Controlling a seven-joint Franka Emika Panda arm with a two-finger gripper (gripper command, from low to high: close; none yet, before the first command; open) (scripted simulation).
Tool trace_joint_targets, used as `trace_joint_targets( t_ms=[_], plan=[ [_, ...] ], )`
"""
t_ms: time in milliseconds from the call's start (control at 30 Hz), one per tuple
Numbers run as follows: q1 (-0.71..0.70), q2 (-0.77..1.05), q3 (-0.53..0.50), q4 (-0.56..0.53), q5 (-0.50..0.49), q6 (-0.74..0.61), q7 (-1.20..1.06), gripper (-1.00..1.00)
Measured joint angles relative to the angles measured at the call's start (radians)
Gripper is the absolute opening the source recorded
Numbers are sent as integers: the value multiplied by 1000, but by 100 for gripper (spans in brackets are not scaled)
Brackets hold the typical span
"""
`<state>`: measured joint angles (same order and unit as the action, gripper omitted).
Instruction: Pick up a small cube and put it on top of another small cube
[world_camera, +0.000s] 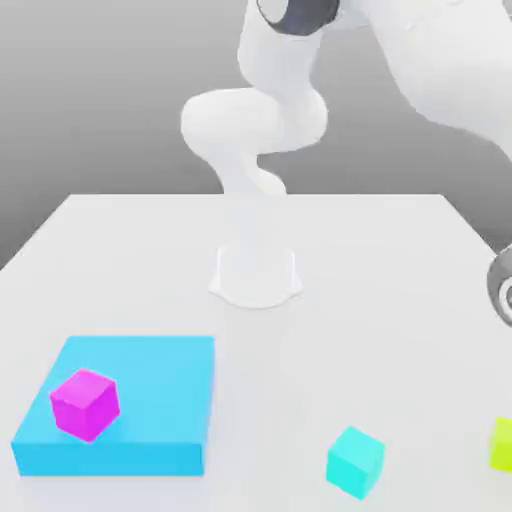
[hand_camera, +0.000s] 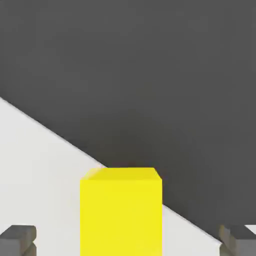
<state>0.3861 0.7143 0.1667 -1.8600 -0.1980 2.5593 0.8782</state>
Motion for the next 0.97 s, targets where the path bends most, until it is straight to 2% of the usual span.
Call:
trace_joint_targets(
  t_ms=[200, 333, 700, 833, 867, 967],
  plan=[
    [3, 15, -4, 4, 1, 11, -1, -100],
    [-9, -81, 14, -22, 23, -60, -16, -100],
    [-87, -408, 177, -392, 32, -26, -428, -100],
    [-61, -341, 150, -425, -34, 70, -430, -100],
    [-48, -309, 134, -423, -54, 99, -417, 100],
    [-48, -309, 134, -423, -54, 99, -417, 100]
  ],
)
